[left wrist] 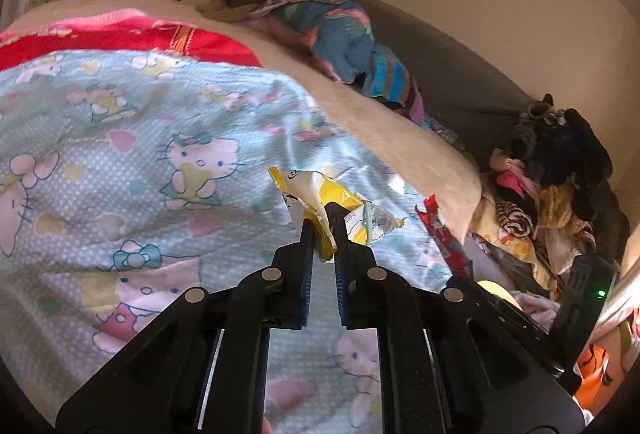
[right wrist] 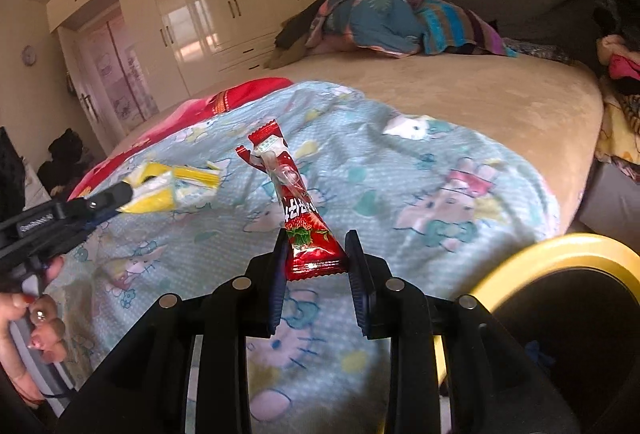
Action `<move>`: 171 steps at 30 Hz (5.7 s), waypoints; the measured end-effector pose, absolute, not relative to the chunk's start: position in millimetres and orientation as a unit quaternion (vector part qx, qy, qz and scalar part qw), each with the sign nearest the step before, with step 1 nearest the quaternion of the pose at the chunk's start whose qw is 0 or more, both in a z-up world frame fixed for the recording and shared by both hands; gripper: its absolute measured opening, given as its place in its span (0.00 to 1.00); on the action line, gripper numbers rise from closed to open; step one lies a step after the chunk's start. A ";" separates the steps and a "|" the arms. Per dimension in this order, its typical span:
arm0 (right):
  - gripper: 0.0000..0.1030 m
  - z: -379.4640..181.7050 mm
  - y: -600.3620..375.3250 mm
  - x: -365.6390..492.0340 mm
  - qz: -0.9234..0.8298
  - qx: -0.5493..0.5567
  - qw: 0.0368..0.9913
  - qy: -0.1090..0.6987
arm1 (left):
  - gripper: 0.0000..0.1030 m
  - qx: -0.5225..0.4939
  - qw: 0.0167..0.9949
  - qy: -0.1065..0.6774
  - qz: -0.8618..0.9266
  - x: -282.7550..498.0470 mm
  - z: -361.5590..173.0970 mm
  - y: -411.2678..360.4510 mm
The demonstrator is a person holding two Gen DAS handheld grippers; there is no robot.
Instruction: Collect trash
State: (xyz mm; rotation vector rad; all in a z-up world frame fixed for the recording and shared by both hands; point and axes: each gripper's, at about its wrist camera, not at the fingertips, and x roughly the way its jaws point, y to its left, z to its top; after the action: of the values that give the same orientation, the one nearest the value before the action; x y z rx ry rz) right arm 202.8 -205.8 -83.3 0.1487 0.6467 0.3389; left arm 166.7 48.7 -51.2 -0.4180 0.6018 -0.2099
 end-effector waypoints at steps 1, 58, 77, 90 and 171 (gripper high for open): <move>0.26 -83.2 -209.2 200.1 0.162 0.074 0.932 0.316 | 0.06 -0.201 0.929 0.291 -0.108 163.8 -47.4 45.2; 0.26 -90.8 -399.6 107.9 -0.022 0.156 0.923 0.351 | 0.06 -0.005 0.904 0.308 -0.295 66.2 -35.9 -154.0; 0.47 -116.7 -406.3 114.0 -0.003 0.194 0.898 0.395 | 0.52 0.015 0.888 0.355 -0.293 98.1 -70.8 -191.7; 0.92 -78.5 -363.9 102.2 0.007 0.160 0.925 0.344 | 0.90 -0.034 0.914 0.347 -0.210 98.3 -42.0 -128.8; 0.94 -29.4 -219.0 25.5 0.053 0.030 0.990 0.130 | 0.90 -0.037 0.972 0.227 -0.047 14.1 -14.9 -6.9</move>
State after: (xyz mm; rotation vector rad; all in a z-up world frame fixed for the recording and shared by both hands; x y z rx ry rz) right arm 25.5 -219.0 -29.4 0.0602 0.2618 0.1060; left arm 14.1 -6.9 -14.9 -0.0748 0.4588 -0.0948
